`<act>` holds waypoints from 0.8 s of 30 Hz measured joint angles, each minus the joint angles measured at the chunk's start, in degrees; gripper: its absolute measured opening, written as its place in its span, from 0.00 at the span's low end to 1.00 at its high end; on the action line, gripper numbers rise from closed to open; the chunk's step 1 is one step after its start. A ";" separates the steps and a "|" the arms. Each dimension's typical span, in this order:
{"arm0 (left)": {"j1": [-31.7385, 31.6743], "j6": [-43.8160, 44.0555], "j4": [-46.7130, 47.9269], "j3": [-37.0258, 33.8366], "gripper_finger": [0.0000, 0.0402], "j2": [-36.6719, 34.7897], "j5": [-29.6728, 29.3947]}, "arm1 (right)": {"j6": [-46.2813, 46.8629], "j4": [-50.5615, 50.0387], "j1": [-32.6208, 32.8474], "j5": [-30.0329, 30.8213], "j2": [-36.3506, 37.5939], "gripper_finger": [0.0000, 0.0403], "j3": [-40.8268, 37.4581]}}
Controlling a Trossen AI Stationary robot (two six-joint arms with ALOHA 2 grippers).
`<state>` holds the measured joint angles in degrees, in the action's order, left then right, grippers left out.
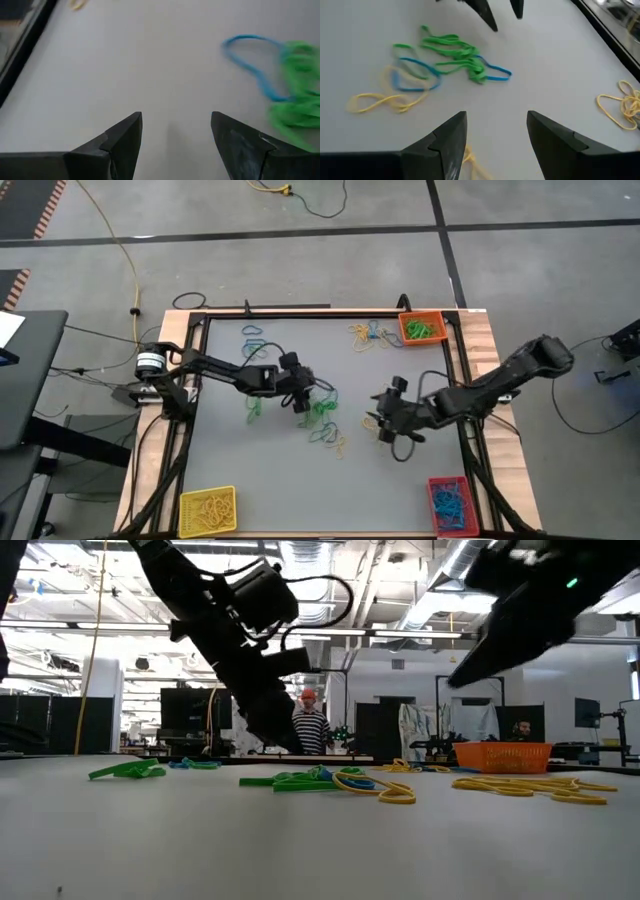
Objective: Sort rubber bands into baskets
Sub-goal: Put the blue rubber band into the red bin
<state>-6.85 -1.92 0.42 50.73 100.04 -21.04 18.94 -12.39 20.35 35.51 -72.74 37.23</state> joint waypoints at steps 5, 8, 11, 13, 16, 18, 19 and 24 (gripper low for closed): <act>-5.35 2.35 1.23 -0.01 0.57 -1.06 2.42 | -0.16 6.49 -4.34 -2.25 -7.92 0.58 0.00; -8.82 3.49 2.46 -0.01 0.57 -2.53 3.62 | -0.20 11.41 -6.05 -4.68 -12.51 0.58 0.00; -12.36 4.46 5.37 -0.01 0.57 -4.82 4.60 | -2.23 18.13 -7.04 -7.45 -16.66 0.58 0.00; -15.02 4.58 8.26 -0.01 0.57 -6.83 4.73 | -3.63 22.79 -7.32 -9.45 -18.77 0.58 0.00; -19.40 5.23 13.04 0.01 0.57 -9.32 4.78 | -5.72 27.36 -7.40 -12.71 -20.60 0.58 0.00; -22.46 6.08 17.04 -0.03 0.57 -10.65 5.24 | -6.42 28.97 -7.40 -12.96 -21.19 0.58 0.00; -23.92 6.45 17.93 -0.01 0.57 -11.03 5.70 | -6.79 29.09 -7.40 -13.01 -21.12 0.58 0.00; -30.42 6.78 21.60 -0.01 0.57 -10.76 8.37 | -7.41 29.38 -7.37 -13.12 -19.95 0.58 0.00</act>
<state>-37.27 4.86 22.01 50.72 89.28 -12.67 11.53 16.99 12.97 22.39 -92.69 37.23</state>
